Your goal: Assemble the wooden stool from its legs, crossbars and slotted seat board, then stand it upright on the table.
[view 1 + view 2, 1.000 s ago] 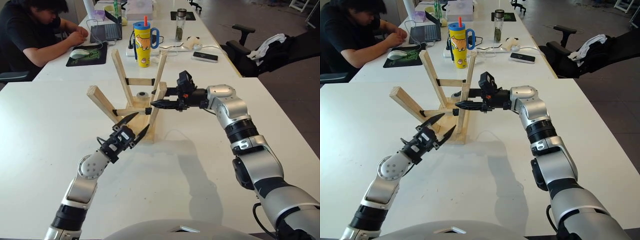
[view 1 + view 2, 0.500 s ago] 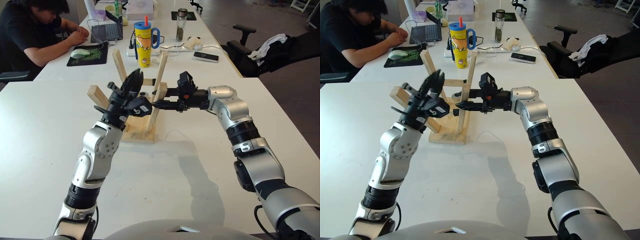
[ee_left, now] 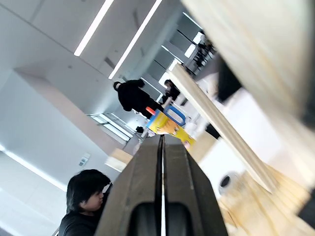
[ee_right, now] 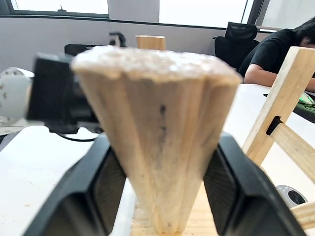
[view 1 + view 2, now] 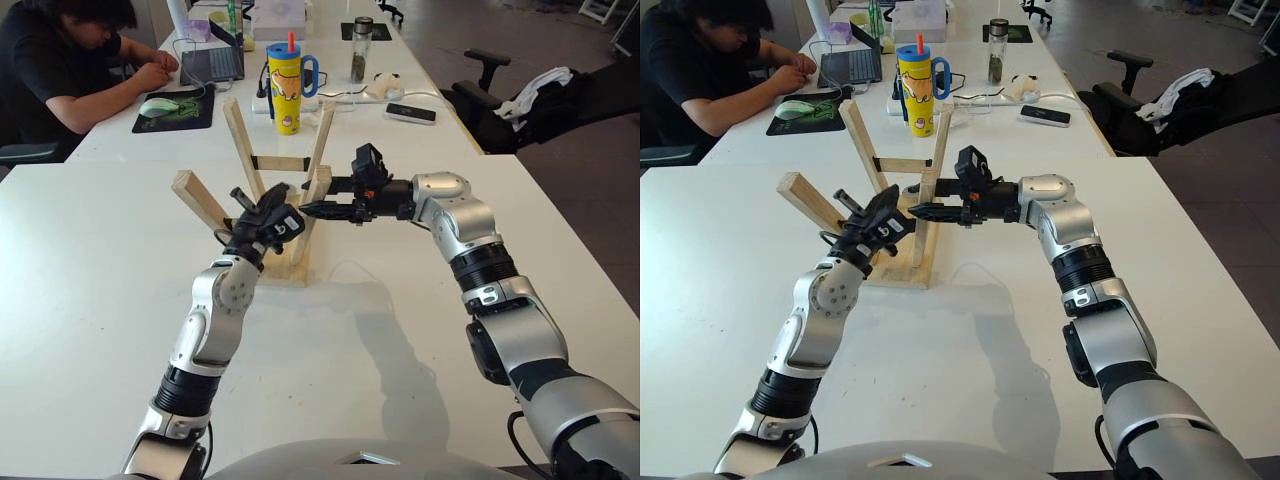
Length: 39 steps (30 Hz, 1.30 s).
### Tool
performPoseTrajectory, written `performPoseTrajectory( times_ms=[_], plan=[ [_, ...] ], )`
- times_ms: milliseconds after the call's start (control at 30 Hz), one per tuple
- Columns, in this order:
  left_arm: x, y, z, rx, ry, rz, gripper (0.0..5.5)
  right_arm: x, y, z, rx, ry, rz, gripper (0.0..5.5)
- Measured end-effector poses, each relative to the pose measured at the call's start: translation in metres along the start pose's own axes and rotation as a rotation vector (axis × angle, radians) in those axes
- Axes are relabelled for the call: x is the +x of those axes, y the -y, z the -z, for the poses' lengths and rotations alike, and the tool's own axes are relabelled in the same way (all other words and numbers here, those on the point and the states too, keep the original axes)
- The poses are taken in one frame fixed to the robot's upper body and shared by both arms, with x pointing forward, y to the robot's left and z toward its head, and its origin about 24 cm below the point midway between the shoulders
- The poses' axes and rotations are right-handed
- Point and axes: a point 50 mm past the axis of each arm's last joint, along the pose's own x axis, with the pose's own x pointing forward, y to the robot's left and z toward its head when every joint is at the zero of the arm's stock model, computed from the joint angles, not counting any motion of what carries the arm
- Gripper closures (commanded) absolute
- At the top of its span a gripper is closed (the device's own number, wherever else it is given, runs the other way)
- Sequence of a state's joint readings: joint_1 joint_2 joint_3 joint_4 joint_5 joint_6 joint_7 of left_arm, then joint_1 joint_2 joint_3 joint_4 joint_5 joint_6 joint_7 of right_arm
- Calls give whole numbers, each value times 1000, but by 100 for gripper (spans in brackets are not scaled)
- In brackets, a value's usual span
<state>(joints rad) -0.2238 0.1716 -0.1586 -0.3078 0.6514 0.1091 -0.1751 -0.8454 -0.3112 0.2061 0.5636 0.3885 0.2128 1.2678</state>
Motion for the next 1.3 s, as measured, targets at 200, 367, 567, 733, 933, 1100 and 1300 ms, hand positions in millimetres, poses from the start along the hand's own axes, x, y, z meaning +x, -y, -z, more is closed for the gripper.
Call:
performPoseTrajectory(
  times_ms=[200,367,567,733,933,1100,1300],
  plan=[
    [-15,-34,-8,-77,112,-203,550,-3,-1,3,25,89,36,343],
    [-21,-46,1,-153,120,-281,550,-6,2,-1,47,175,90,343],
    [-33,-63,-5,-100,199,-328,550,-18,-7,29,189,103,118,225],
    [-49,-42,5,-93,189,-200,550,-14,-19,42,153,-26,77,186],
    [-131,5,50,-26,14,78,550,-58,-31,73,160,-209,199,186],
    [-156,9,104,-85,-288,72,550,-72,-43,115,230,-305,363,186],
    [-106,19,123,-276,-377,64,550,-39,-40,133,268,-242,535,186]
  ],
)
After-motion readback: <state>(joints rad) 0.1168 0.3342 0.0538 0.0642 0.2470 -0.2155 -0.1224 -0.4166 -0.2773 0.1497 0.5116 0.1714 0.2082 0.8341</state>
